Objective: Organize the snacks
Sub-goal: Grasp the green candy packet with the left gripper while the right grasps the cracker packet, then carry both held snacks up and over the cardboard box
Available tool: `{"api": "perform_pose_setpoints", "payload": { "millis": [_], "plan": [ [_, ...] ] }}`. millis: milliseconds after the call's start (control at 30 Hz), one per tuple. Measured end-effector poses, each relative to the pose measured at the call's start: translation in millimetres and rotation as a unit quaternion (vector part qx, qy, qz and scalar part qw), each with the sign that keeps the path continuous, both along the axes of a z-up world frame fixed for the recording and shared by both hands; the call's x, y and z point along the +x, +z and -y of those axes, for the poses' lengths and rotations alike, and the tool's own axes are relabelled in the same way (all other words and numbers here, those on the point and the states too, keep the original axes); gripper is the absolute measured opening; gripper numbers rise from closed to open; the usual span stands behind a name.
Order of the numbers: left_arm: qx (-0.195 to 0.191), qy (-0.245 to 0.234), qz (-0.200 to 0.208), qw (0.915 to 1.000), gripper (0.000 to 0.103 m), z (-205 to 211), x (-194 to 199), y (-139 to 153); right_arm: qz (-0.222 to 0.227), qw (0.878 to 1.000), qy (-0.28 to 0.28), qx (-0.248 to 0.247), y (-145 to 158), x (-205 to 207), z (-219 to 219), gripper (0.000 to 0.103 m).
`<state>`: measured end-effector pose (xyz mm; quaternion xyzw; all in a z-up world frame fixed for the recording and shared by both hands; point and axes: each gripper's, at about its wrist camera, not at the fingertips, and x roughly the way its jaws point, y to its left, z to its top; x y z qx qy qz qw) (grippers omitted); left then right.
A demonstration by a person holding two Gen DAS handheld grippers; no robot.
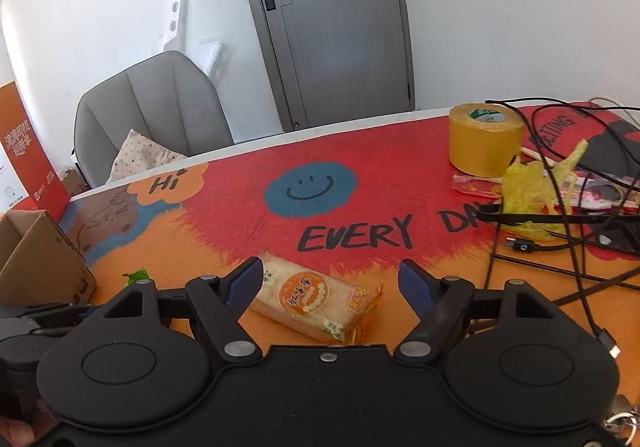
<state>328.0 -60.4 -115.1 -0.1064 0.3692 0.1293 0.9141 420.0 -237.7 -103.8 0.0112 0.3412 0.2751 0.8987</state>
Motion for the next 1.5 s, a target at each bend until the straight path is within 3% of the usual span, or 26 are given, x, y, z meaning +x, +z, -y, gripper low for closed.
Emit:
{"api": "perform_pose_setpoints", "payload": {
  "millis": [233,500,600,667,700,833,1133,1500],
  "plan": [
    [-0.011,0.010,0.004,0.9999,0.029,-6.3,-5.6,1.1,0.005,1.000,0.019,0.007,-5.6,9.6,-16.4,0.075],
    [-0.021,0.018,0.007,0.9996,0.029,-10.3,-10.9,1.6,-0.025,0.999,0.026,-0.017,-15.9,8.6,-22.3,0.075],
    [-0.025,0.017,0.008,0.9995,0.029,-10.3,-14.0,1.5,-0.034,0.998,0.029,-0.034,-20.9,3.2,-23.8,0.064],
    [-0.026,0.018,0.009,0.9995,0.029,-10.2,-16.9,1.1,-0.013,0.998,0.021,-0.061,-22.2,-3.8,-26.6,0.050],
    [-0.027,0.020,0.009,0.9994,0.029,-10.6,-18.4,1.4,-0.003,0.997,0.015,-0.077,-22.1,-7.4,-28.3,0.036],
    [-0.041,0.020,0.014,0.9989,0.029,-12.6,-26.2,7.8,-0.027,0.998,0.017,-0.061,-15.2,-15.5,-23.8,0.036],
    [-0.051,0.018,0.055,0.9970,0.029,-16.8,-56.3,45.6,-0.010,1.000,0.018,-0.004,26.6,-50.0,-19.7,0.036],
    [-0.048,0.039,0.100,0.9931,0.029,-47.2,-93.9,88.9,0.035,0.999,0.034,0.021,78.0,-85.9,-43.8,0.036]
  ]
}}
